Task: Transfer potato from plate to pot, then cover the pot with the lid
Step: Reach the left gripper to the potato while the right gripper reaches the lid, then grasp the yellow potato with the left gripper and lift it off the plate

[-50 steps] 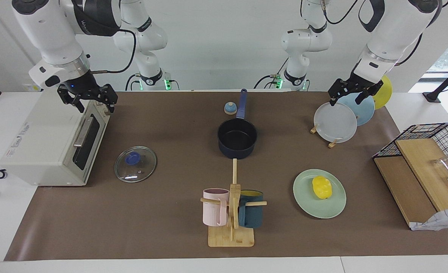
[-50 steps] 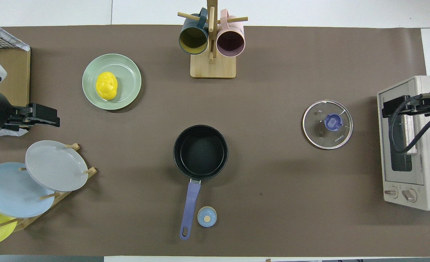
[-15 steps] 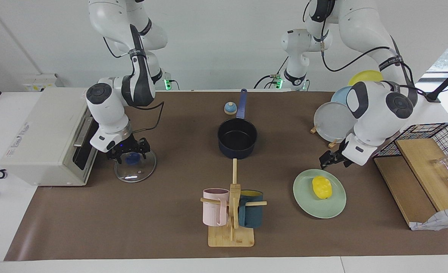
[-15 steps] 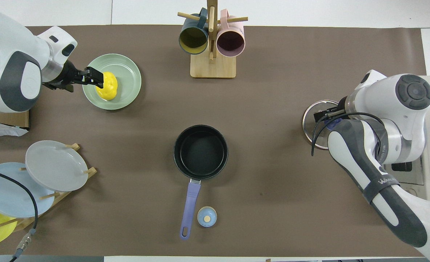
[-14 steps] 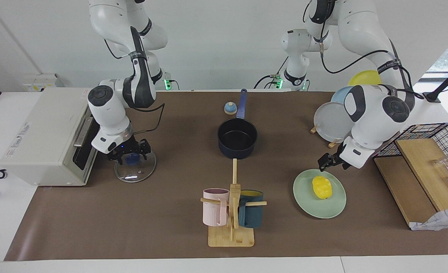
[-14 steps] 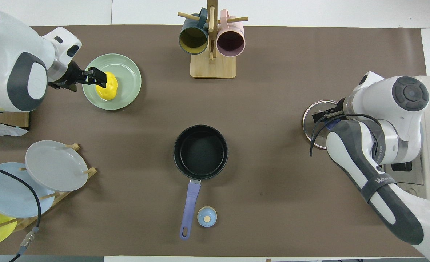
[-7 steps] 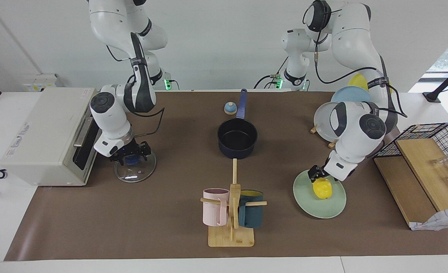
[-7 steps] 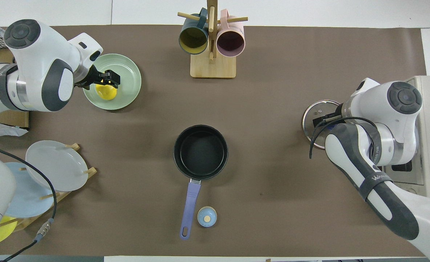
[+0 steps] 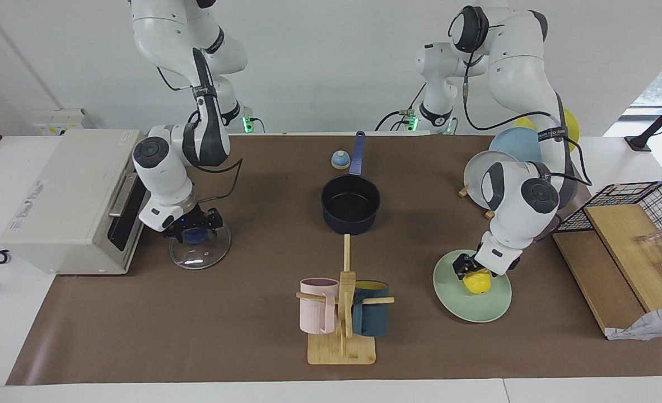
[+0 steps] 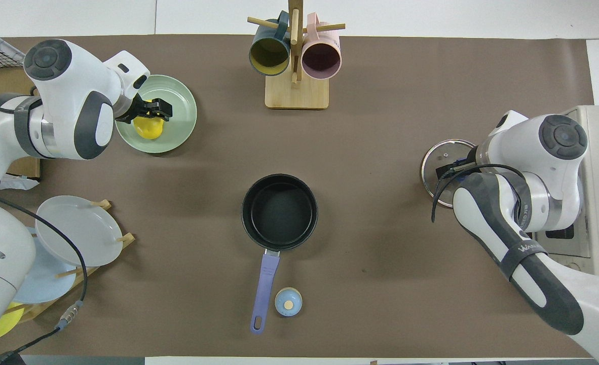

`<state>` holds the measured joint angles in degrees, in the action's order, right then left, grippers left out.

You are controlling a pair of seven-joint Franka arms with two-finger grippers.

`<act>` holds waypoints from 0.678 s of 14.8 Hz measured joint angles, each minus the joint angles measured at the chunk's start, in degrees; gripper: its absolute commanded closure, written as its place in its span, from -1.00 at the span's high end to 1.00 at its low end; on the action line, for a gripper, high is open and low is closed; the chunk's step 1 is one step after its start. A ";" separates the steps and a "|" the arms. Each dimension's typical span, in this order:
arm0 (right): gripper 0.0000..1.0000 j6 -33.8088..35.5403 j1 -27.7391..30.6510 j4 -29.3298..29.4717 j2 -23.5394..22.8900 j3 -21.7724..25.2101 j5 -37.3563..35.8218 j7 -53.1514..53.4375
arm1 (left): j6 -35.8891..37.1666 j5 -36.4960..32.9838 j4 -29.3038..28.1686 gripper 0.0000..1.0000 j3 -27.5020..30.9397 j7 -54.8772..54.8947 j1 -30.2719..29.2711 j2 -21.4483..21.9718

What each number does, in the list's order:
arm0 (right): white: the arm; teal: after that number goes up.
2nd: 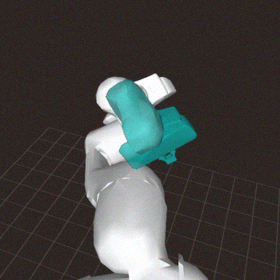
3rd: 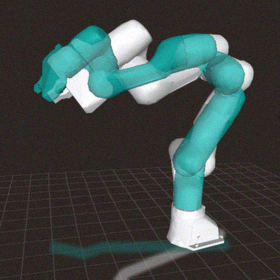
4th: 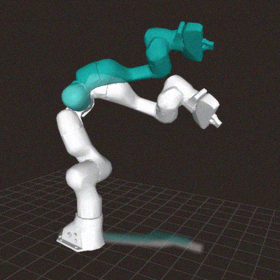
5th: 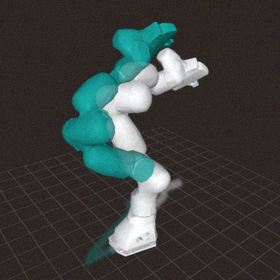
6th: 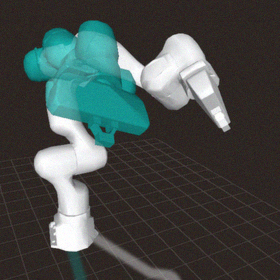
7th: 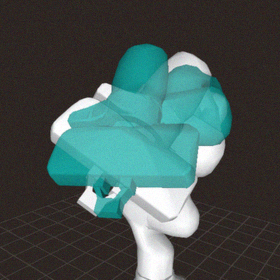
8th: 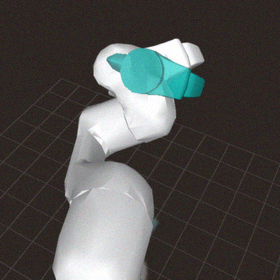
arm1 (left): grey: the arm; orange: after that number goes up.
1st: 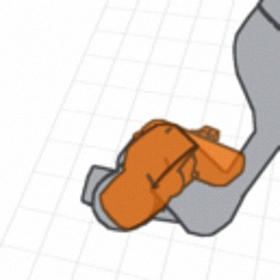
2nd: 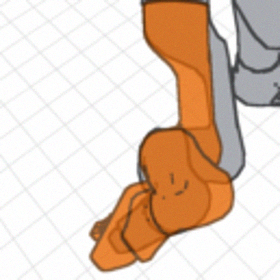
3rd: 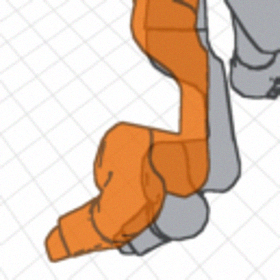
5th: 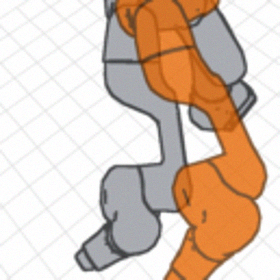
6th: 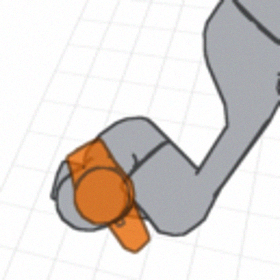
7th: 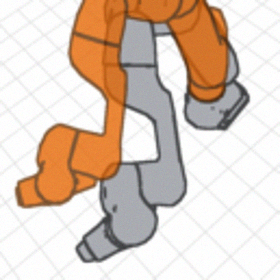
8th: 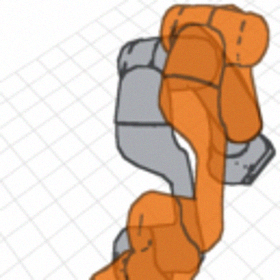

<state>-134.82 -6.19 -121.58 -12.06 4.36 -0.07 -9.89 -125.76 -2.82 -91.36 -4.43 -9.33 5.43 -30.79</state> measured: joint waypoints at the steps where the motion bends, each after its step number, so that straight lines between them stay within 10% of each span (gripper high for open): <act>1: 0.71 0.00 0.00 0.00 0.04 0.00 0.00 -0.01 | -0.28 -0.58 0.00 1.00 0.00 -0.08 0.00 0.00; 5: 0.15 0.00 0.00 0.01 0.16 0.01 0.00 -0.01 | -1.09 -2.01 -0.92 0.49 0.00 -0.15 0.01 0.00; 8: -0.23 0.00 0.01 0.00 0.22 0.00 0.00 -0.01 | -1.74 -2.24 -1.48 -0.99 0.00 -0.17 -0.01 0.00; 10: -0.29 0.00 0.01 0.00 0.22 0.00 0.00 -0.01 | -1.69 -2.28 -1.24 -1.00 0.01 -0.18 -0.01 0.14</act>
<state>-134.81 -6.18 -121.58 -11.84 4.37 -0.06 -9.90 -127.45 -5.09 -92.60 -4.42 -9.50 5.42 -30.65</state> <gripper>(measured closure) 0.348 0.339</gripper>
